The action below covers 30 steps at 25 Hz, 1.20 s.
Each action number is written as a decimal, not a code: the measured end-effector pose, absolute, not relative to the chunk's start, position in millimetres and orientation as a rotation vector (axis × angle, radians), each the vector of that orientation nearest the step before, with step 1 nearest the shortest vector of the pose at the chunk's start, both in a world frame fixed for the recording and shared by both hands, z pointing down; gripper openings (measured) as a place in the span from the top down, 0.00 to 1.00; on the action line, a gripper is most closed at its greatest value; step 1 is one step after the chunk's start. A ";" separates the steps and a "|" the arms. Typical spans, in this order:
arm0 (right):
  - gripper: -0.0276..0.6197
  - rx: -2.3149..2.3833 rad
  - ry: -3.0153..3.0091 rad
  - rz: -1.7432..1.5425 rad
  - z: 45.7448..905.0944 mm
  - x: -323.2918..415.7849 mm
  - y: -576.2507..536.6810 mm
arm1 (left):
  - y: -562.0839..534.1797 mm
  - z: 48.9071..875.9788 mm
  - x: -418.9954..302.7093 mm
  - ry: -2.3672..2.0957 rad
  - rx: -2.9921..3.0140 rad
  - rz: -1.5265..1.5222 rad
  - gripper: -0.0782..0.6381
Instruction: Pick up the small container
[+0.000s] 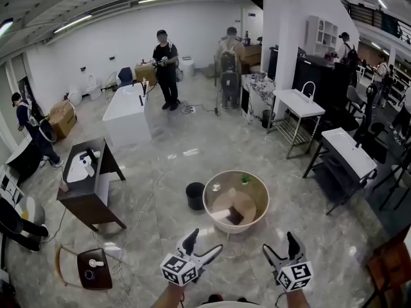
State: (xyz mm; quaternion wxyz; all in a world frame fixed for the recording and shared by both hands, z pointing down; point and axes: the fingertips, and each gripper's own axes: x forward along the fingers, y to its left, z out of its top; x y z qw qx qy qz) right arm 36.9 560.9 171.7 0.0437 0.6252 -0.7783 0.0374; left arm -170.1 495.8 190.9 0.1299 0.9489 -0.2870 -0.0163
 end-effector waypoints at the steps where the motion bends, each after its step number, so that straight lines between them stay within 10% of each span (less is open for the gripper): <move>1: 0.31 1.916 -2.375 0.114 172.4 34.7 561.8 | 495.6 191.7 -171.8 -0.829 2.761 -0.044 0.26; 30: 0.31 1.880 -2.374 0.209 204.5 49.7 475.9 | 414.3 224.7 -157.8 -0.854 2.687 0.006 0.25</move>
